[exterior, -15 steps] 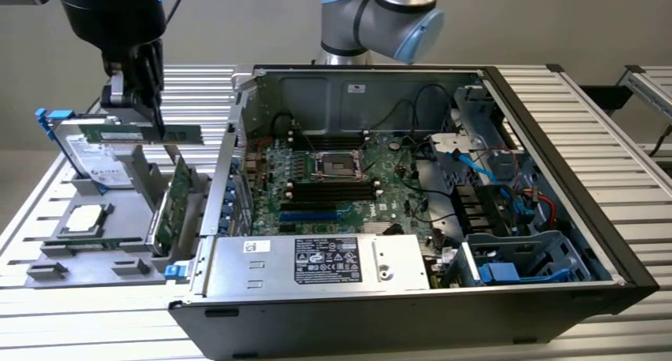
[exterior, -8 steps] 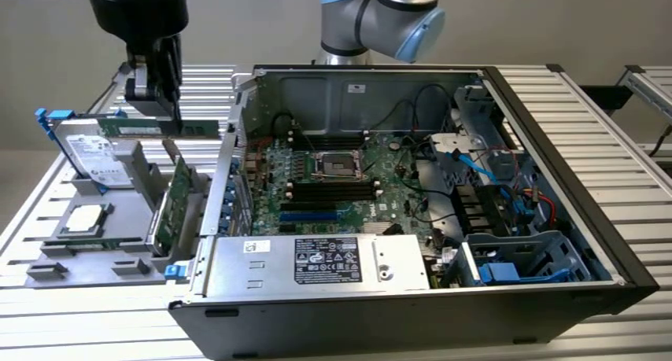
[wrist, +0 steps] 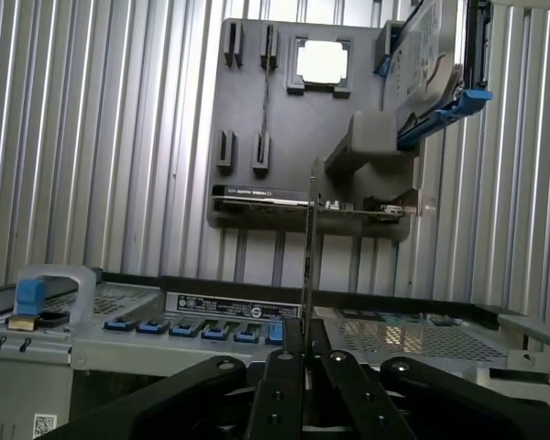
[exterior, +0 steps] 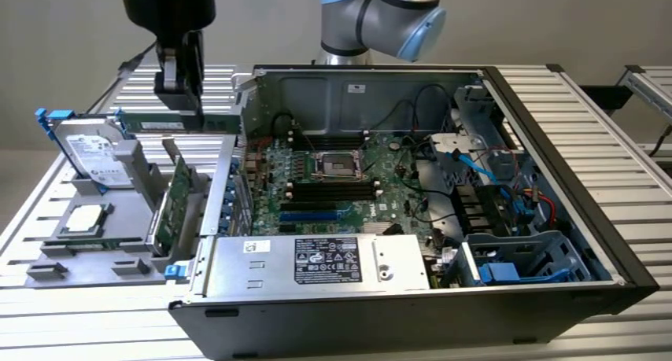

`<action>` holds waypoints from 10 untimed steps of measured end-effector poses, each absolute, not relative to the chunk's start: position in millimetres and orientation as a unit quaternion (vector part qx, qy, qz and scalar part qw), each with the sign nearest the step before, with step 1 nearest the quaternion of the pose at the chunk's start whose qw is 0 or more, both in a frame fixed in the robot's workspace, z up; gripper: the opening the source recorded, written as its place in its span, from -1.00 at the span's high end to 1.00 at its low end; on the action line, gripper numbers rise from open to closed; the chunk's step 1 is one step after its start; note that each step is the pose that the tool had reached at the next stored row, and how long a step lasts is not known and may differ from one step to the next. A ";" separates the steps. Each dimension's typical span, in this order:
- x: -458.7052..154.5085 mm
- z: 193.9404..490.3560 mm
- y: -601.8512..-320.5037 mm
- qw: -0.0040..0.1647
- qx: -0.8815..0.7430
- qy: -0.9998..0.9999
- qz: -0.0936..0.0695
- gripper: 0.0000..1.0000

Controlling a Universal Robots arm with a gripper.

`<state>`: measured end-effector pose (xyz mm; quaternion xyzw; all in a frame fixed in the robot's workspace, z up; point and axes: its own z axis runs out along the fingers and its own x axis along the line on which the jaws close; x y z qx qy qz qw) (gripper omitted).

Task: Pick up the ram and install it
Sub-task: 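Pick up the ram and move it above insertion slot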

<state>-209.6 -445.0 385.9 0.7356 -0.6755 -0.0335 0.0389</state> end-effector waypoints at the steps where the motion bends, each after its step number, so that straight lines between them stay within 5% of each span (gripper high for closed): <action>1: -206.2 386.3 -444.6 0.039 0.736 -0.675 -0.033 0.73; 10: -175.4 388.5 -441.9 0.039 0.736 -0.675 -0.033 0.73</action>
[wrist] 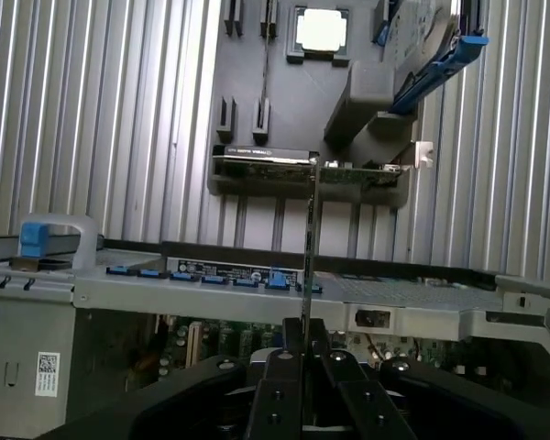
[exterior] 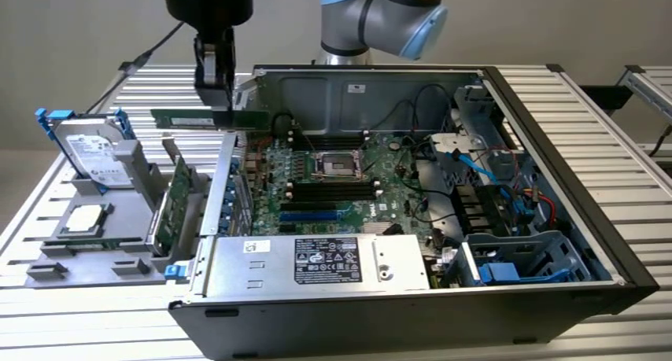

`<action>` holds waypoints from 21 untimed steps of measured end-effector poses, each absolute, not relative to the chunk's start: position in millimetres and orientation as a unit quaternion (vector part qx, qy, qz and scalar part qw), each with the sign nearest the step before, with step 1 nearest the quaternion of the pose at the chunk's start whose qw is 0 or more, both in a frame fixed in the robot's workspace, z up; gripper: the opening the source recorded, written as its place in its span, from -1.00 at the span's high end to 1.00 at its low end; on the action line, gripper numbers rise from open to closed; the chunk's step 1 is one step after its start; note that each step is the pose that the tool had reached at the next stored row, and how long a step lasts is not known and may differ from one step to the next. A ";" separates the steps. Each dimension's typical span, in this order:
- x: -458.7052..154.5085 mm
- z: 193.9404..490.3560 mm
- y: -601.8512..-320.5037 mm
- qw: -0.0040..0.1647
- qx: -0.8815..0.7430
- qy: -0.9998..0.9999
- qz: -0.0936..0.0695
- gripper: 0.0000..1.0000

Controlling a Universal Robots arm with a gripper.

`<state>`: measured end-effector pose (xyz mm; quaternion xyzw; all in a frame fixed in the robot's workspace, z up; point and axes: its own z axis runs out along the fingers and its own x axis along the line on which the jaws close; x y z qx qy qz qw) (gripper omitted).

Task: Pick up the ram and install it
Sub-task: 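Pick up the ram and move it above insertion slot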

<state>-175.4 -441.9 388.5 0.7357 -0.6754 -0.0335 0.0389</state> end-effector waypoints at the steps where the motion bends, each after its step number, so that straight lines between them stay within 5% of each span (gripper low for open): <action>1: -171.7 388.7 -441.6 0.039 0.736 -0.675 -0.033 0.73; 21: -99.4 390.5 -435.7 0.039 0.736 -0.675 -0.033 0.73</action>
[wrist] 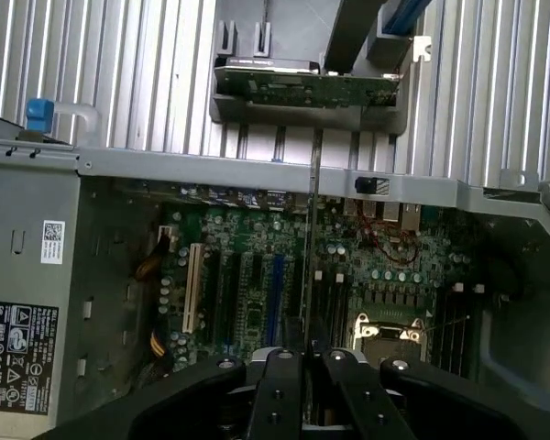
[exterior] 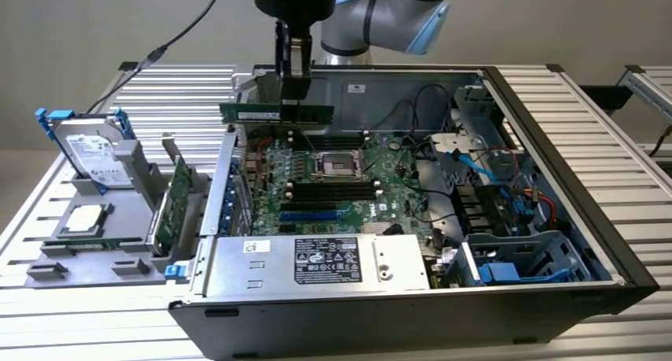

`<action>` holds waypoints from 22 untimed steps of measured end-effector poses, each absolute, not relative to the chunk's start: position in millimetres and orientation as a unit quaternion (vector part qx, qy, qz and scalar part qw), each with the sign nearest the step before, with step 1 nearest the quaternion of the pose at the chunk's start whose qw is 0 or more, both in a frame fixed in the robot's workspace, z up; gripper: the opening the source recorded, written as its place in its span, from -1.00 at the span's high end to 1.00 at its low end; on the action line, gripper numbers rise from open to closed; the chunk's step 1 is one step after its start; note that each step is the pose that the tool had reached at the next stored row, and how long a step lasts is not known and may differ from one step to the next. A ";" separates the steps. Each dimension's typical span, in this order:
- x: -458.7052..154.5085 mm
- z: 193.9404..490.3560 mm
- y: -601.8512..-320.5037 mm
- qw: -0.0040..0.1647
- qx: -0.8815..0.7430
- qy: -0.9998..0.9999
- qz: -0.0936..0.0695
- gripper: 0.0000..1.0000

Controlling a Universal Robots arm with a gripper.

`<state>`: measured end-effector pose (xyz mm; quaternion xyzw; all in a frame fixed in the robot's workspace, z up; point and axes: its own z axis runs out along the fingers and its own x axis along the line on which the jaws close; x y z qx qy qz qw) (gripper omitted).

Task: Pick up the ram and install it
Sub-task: 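Pick up the ram and move it above insertion slot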

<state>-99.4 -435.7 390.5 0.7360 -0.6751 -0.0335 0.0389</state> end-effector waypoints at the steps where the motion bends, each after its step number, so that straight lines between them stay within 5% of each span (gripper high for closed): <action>1: -96.7 390.4 -434.7 0.039 0.736 -0.675 -0.033 0.73; 13: -65.2 371.2 -406.2 0.050 0.736 -0.675 -0.023 0.73; 22: -44.0 358.2 -405.0 0.041 0.736 -0.675 -0.013 0.73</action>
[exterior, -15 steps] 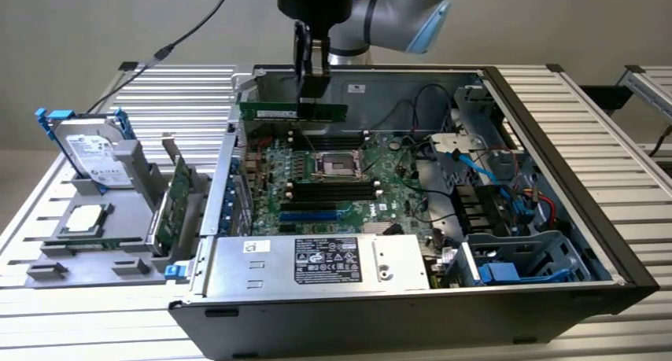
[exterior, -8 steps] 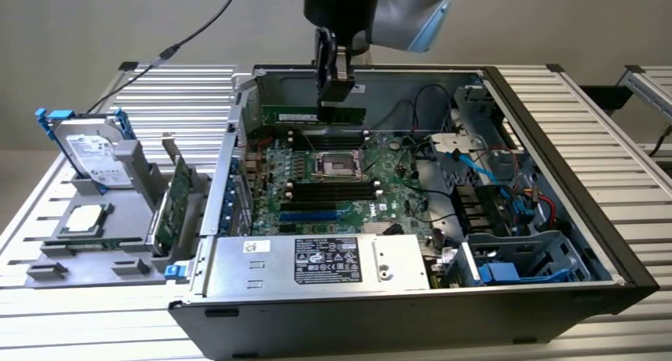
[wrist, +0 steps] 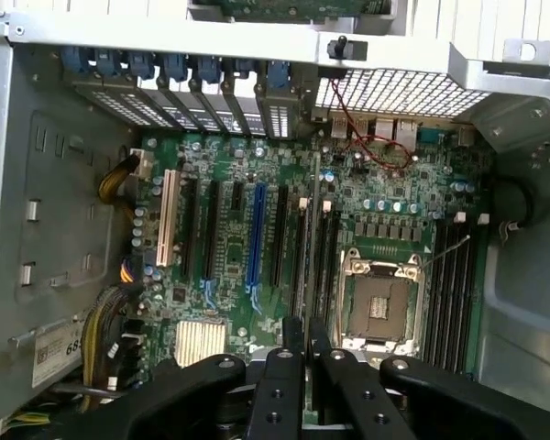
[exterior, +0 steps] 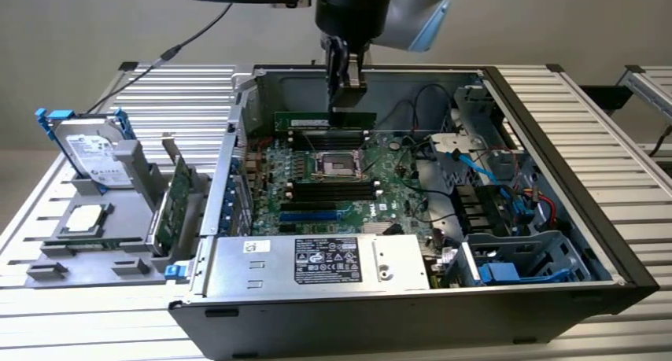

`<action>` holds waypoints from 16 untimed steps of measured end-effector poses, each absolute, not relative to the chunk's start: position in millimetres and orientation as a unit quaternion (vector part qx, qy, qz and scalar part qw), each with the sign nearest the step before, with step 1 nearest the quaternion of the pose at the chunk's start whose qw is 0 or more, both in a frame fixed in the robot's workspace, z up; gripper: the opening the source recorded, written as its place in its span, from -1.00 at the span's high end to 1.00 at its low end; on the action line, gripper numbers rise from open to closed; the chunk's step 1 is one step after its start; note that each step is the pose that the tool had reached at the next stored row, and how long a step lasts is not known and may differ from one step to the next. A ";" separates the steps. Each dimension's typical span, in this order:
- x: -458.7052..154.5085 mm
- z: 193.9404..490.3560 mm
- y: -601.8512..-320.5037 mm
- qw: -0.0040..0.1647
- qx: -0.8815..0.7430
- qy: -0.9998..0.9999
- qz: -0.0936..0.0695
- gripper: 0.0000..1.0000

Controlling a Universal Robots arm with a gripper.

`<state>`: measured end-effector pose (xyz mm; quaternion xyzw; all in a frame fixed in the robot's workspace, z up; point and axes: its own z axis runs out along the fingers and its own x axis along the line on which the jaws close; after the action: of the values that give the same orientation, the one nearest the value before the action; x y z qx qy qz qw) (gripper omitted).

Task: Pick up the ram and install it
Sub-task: 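Pick up the ram and move it above insertion slot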

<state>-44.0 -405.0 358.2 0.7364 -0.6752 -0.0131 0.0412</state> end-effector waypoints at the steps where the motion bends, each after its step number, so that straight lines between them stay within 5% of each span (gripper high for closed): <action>1: -43.1 357.0 -405.0 0.041 0.736 -0.675 -0.012 0.73; 16: -34.6 333.5 -404.7 0.036 0.736 -0.675 -0.007 0.73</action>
<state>-34.6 -404.7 333.5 0.7365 -0.6755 -0.0073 0.0360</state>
